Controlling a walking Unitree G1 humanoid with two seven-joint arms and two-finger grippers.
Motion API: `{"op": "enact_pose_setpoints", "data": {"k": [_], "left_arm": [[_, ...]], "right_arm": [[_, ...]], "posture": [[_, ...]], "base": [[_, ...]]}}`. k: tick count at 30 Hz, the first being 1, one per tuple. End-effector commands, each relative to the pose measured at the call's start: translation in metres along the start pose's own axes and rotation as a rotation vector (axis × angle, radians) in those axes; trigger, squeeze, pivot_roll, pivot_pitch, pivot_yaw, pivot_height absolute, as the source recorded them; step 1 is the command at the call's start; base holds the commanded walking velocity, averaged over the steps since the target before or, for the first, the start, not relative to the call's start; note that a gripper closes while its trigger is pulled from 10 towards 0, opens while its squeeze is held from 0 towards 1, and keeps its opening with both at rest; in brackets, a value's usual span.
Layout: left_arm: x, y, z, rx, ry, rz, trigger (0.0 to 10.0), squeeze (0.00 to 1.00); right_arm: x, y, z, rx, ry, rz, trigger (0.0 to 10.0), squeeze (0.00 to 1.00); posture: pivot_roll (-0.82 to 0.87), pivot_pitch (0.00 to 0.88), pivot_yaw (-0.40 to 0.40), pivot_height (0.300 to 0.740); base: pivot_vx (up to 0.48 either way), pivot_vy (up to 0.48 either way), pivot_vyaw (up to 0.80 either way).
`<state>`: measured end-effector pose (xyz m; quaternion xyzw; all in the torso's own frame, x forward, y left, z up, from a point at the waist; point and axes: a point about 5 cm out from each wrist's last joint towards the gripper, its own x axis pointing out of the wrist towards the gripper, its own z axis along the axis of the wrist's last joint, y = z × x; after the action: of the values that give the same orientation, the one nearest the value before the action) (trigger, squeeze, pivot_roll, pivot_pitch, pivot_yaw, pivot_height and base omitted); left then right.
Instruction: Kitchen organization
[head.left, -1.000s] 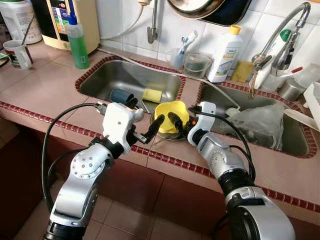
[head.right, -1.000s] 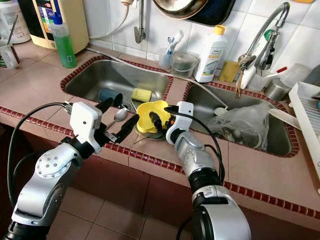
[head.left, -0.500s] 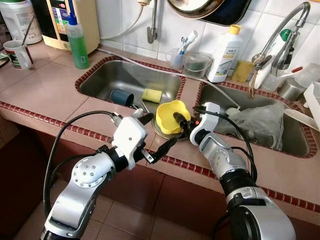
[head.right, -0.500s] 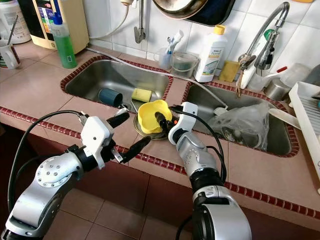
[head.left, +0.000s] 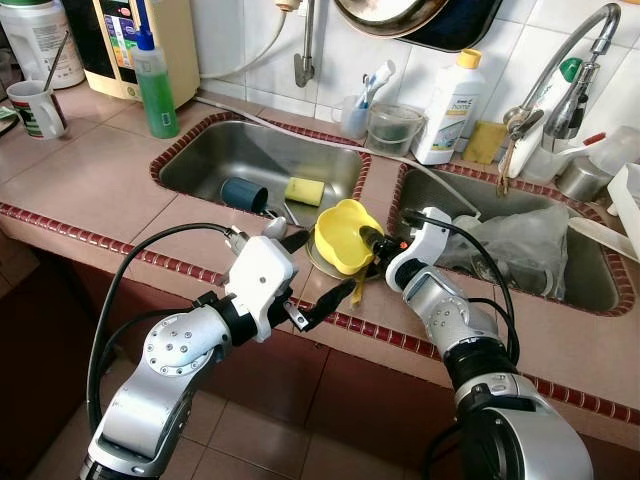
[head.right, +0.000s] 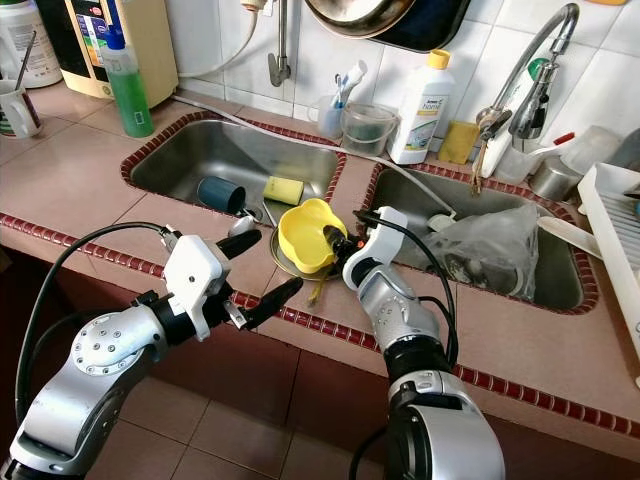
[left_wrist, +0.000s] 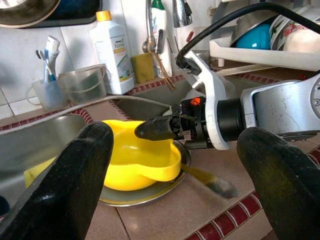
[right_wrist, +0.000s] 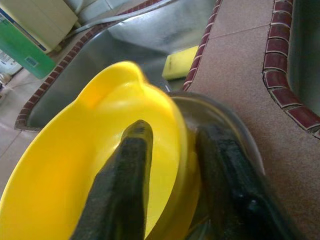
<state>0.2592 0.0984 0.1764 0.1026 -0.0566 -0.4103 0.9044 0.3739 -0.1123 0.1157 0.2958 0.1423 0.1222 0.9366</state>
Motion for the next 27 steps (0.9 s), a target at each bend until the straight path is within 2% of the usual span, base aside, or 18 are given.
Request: {"op": "enact_pose_setpoints", "data": {"k": [1, 21, 22, 23, 24, 25, 27], "left_arm": [[0.0007, 0.0003, 0.0056, 0.016, -0.013, 0.005, 10.0, 0.0], [0.0007, 0.0013, 0.0071, 0.01, -0.021, 0.026, 10.0, 0.0], [0.0008, 0.0011, 0.0072, 0.009, -0.021, 0.026, 10.0, 0.0], [0.0008, 0.001, 0.0072, 0.009, -0.021, 0.026, 10.0, 0.0], [0.0008, 0.001, 0.0072, 0.009, -0.021, 0.026, 10.0, 0.0], [0.0009, 0.0008, 0.0072, 0.009, -0.021, 0.026, 10.0, 0.0], [0.0006, 0.0002, 0.007, 0.007, -0.02, 0.025, 10.0, 0.0]], "right_arm": [[0.001, 0.0004, 0.0069, 0.009, -0.011, -0.004, 0.0, 0.0], [0.0032, 0.0042, 0.0033, 0.027, -0.007, -0.001, 0.0, 0.0], [0.0033, 0.0042, 0.003, 0.023, -0.007, -0.002, 1.4, 0.0], [0.0034, 0.0044, 0.003, 0.023, -0.005, 0.001, 4.5, 0.0], [0.0034, 0.0044, 0.003, 0.023, -0.005, 0.001, 4.5, 0.0], [0.0035, 0.005, 0.0031, 0.018, -0.006, 0.009, 10.0, 0.0], [0.0035, 0.0056, 0.0025, 0.016, -0.007, 0.014, 10.0, 0.0]], "posture": [[0.14, 0.0, -0.088, 0.74], [0.16, 0.0, -0.088, 0.74], [0.16, 0.0, -0.088, 0.74], [0.16, 0.0, -0.088, 0.74], [0.16, 0.0, -0.088, 0.74], [0.16, 0.0, -0.088, 0.74], [0.16, 0.0, -0.089, 0.74]], "base": [[0.0, 0.0, 0.0], [0.0, 0.0, 0.0], [0.0, 0.0, 0.0], [0.0, 0.0, 0.0], [0.0, 0.0, 0.0], [0.0, 0.0, 0.0], [0.0, 0.0, 0.0]]}}
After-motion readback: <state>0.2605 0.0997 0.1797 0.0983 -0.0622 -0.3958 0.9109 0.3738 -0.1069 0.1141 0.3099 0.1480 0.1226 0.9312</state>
